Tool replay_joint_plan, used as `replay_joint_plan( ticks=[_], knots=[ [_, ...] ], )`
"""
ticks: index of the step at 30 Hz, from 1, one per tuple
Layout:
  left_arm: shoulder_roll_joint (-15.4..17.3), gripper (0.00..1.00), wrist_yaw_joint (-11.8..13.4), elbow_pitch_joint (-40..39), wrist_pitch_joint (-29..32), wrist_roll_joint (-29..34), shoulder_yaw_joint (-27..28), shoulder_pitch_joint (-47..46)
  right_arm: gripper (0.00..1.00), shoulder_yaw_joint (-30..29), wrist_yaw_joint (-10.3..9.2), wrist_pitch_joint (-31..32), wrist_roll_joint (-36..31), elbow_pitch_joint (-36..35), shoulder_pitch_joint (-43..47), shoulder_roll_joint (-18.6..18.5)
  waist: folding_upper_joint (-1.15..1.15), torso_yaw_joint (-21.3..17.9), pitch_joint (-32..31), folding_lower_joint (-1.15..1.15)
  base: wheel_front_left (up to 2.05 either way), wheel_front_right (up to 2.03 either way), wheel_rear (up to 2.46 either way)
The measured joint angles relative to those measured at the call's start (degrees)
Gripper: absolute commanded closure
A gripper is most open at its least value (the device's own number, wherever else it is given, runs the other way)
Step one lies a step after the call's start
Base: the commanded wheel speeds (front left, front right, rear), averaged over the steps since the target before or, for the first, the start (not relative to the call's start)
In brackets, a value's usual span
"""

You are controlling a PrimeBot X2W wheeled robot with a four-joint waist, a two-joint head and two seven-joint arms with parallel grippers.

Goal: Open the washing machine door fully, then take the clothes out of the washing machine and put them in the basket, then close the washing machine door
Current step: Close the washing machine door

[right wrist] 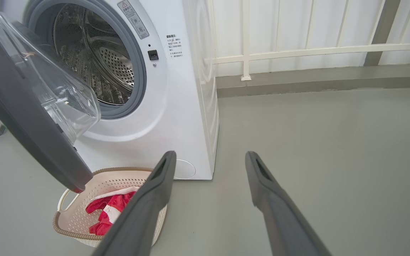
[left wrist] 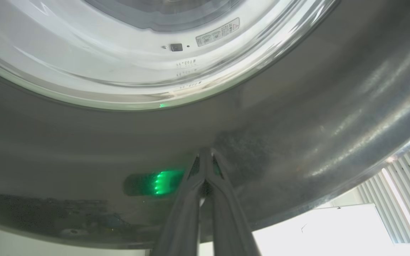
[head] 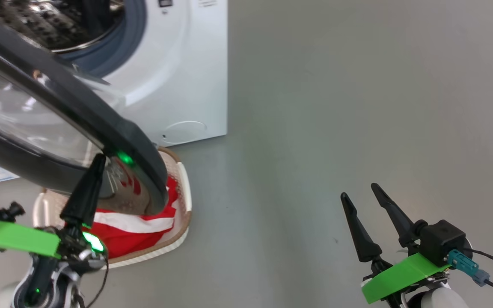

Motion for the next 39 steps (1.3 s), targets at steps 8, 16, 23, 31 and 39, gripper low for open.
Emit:
replay_joint_plan(
  ticks=[8, 16, 23, 31, 39],
  knots=[
    [1.1, 1.0, -0.1, 2.6, 0.4, -0.1, 0.6, -3.7, 0.0, 0.9, 0.0, -1.1, 0.8, 1.3, -1.6, 0.0, 0.0, -3.2, 1.5, 0.0, 0.0, 0.0, 0.0],
    [1.3, 1.0, -0.1, 4.5, 0.8, -0.1, 1.5, -6.0, 0.0, 1.3, 0.0, -1.7, 1.2, 2.3, -2.2, 0.0, 0.0, -4.7, 2.3, 0.0, 0.0, 0.0, 0.0],
    [1.2, 1.0, -0.2, 1.4, 0.8, -0.2, 3.0, -5.1, 0.0, 0.9, 0.0, -2.5, 1.2, 3.2, -2.2, 0.0, 0.0, -3.5, 1.9, 0.0, 0.0, 0.0, 0.0],
    [-0.4, 1.0, -0.5, -3.9, -0.6, -0.5, 3.4, 2.9, 0.0, 0.8, 0.0, -2.7, 1.3, 3.7, -2.2, 0.0, 0.0, -0.5, 1.0, 0.0, 0.0, 0.0, 0.0],
    [-1.0, 0.0, -0.5, -7.9, -4.4, -0.6, 2.2, 9.0, 0.0, 0.5, 0.0, -2.7, 1.2, 4.2, -2.1, 0.0, 0.0, 3.6, -0.4, 0.0, 0.0, 0.0, 0.0]
  ],
)
